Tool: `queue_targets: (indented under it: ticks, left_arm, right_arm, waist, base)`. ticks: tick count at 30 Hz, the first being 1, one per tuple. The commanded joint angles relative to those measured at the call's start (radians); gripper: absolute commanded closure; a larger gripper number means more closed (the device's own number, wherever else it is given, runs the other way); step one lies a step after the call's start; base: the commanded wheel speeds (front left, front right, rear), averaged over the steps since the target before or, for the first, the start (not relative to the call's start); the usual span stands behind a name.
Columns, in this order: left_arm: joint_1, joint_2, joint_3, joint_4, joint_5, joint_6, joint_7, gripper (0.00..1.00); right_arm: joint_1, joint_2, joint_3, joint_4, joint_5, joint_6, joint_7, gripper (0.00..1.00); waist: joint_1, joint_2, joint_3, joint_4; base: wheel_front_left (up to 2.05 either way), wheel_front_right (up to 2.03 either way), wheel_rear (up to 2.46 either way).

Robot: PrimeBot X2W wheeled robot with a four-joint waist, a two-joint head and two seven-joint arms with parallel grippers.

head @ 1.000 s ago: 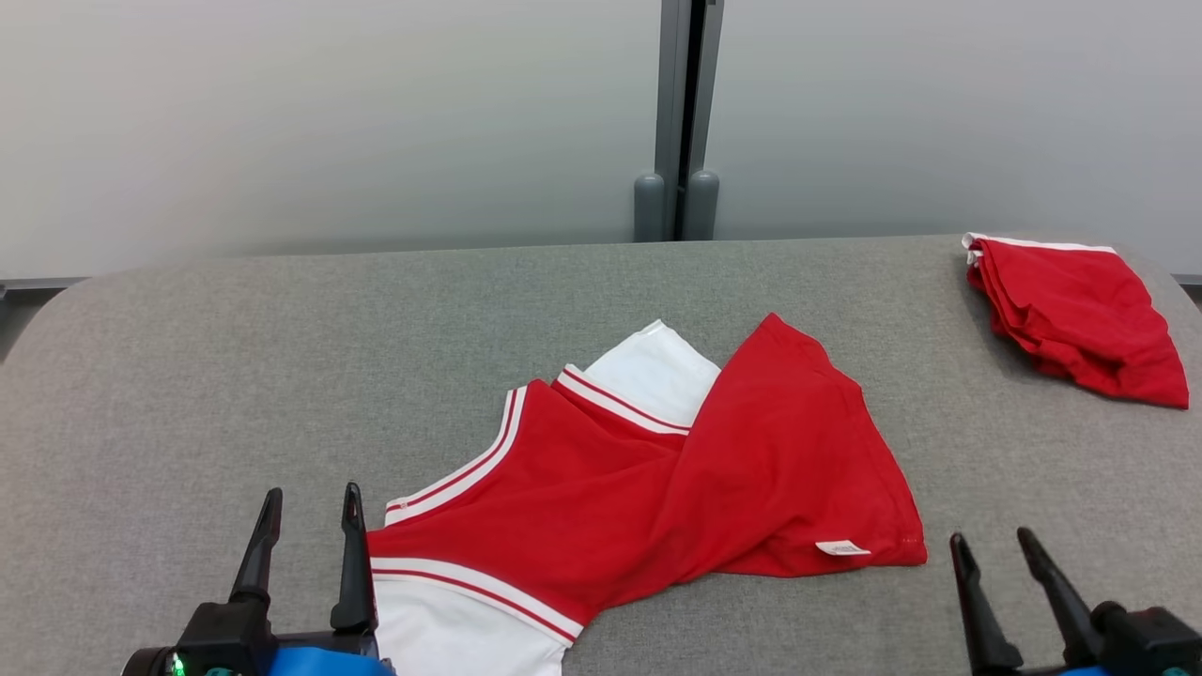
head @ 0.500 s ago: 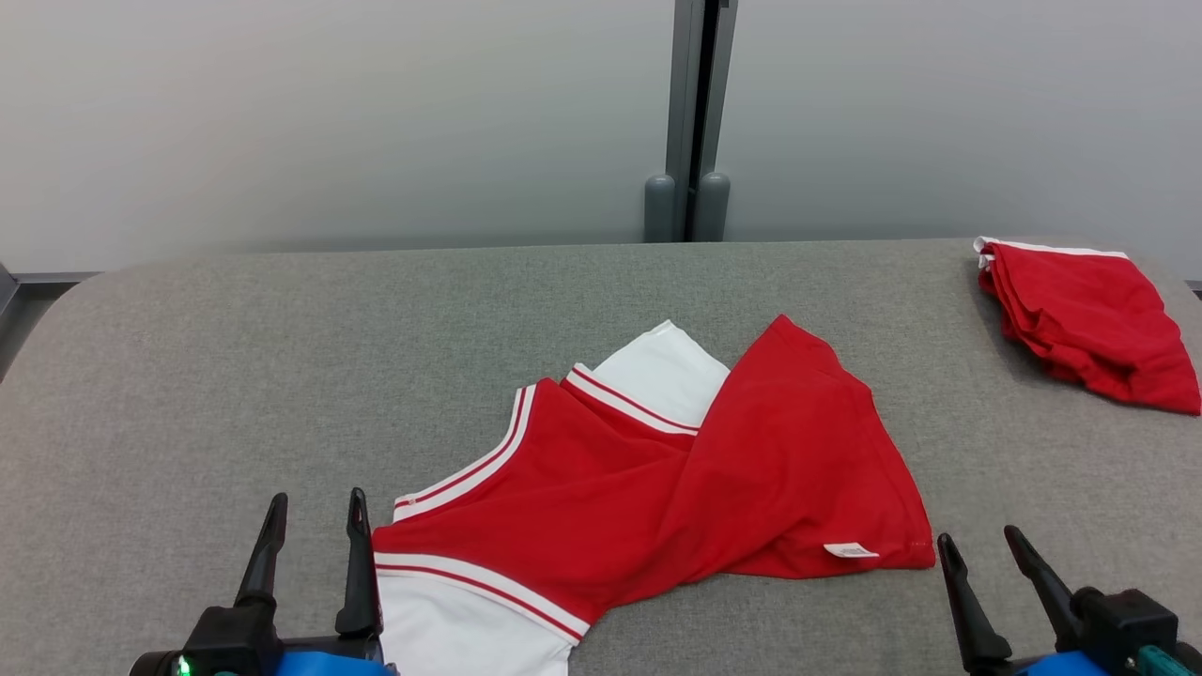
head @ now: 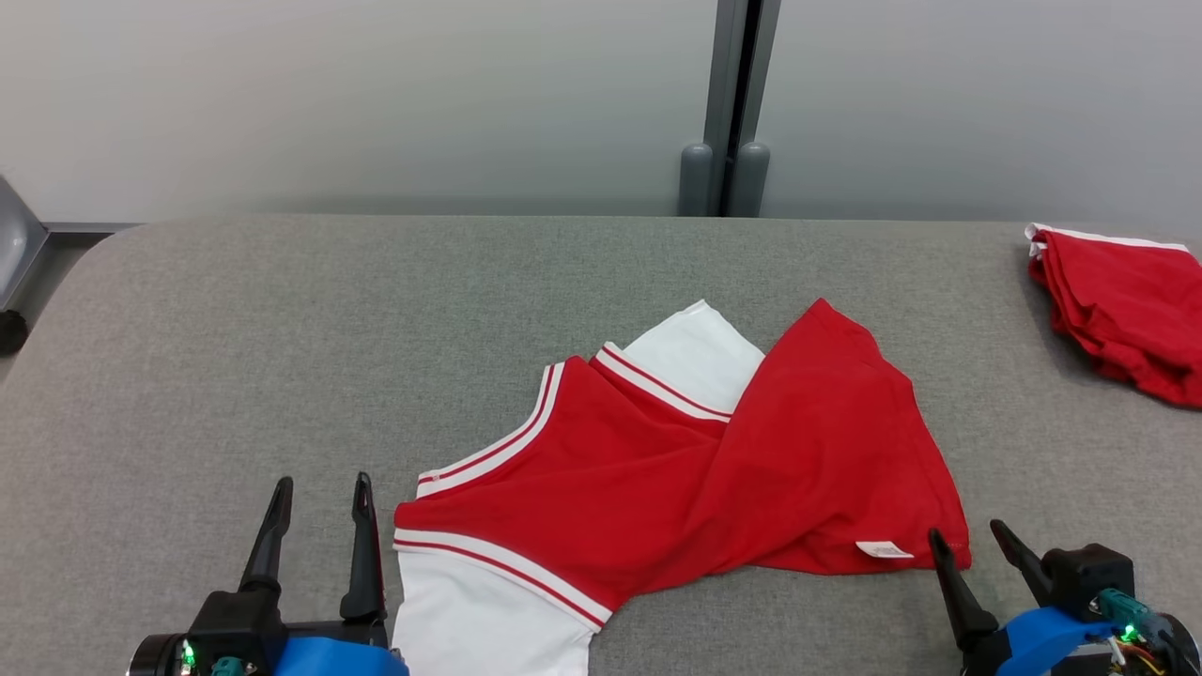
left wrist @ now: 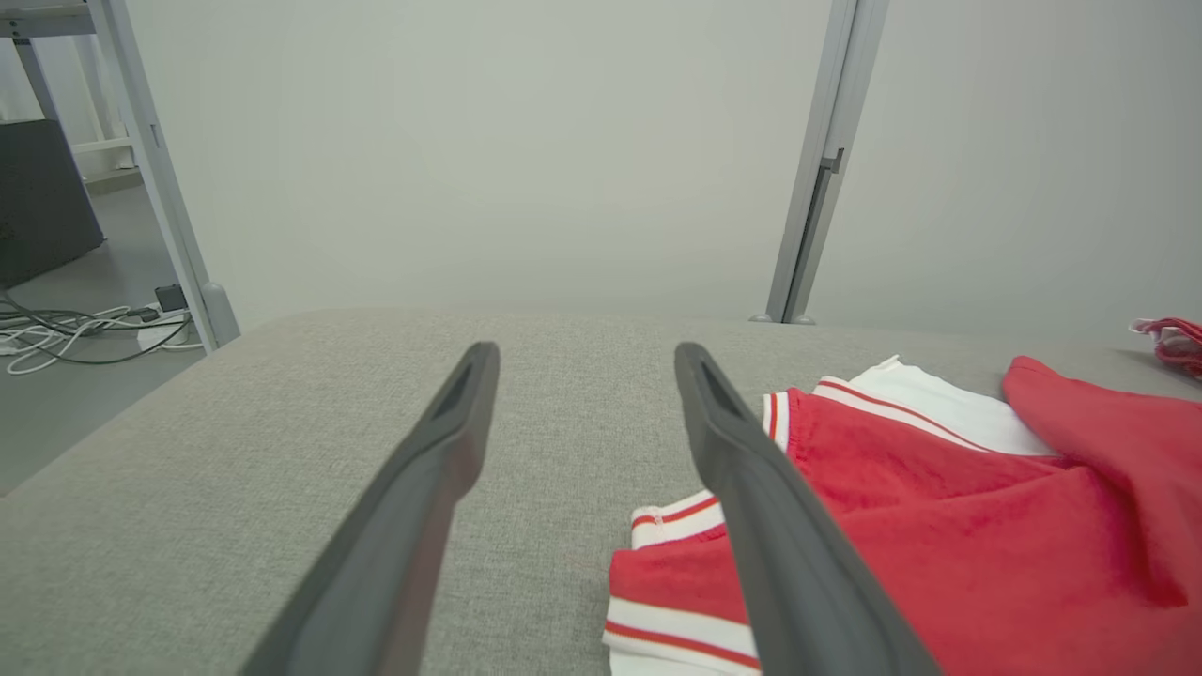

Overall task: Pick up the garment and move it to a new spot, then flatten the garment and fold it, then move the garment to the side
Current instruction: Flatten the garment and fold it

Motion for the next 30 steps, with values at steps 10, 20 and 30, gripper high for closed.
queue_targets:
  ticks: [10,20,30]
  left_arm:
    - [-0.030,0.000,-0.003,-0.001,-0.003,0.001,-0.005,0.00]
    - [-0.038,0.000,-0.013,0.007,-0.004,0.007,-0.005,0.00]
    - [0.013,0.000,-0.004,0.008,-0.014,0.007,-0.005,0.00]
  right_arm:
    - [-0.090,-0.007,0.051,0.181,0.058,0.000,-0.046,0.00]
    - [-0.143,-0.014,0.113,0.248,0.118,0.000,-0.073,1.00]
    - [0.062,-0.037,0.071,-0.063,0.089,0.000,-0.077,1.00]
  waist:
    - [-0.0001,0.0000,0.032,0.019]
    - [-0.0001,0.0000,0.034,0.015]
    - [-0.0001,0.0000,-0.011,-0.022]
  base:
    - [0.00,0.00,0.00]
    - [0.00,0.00,0.00]
    - [0.00,0.00,0.00]
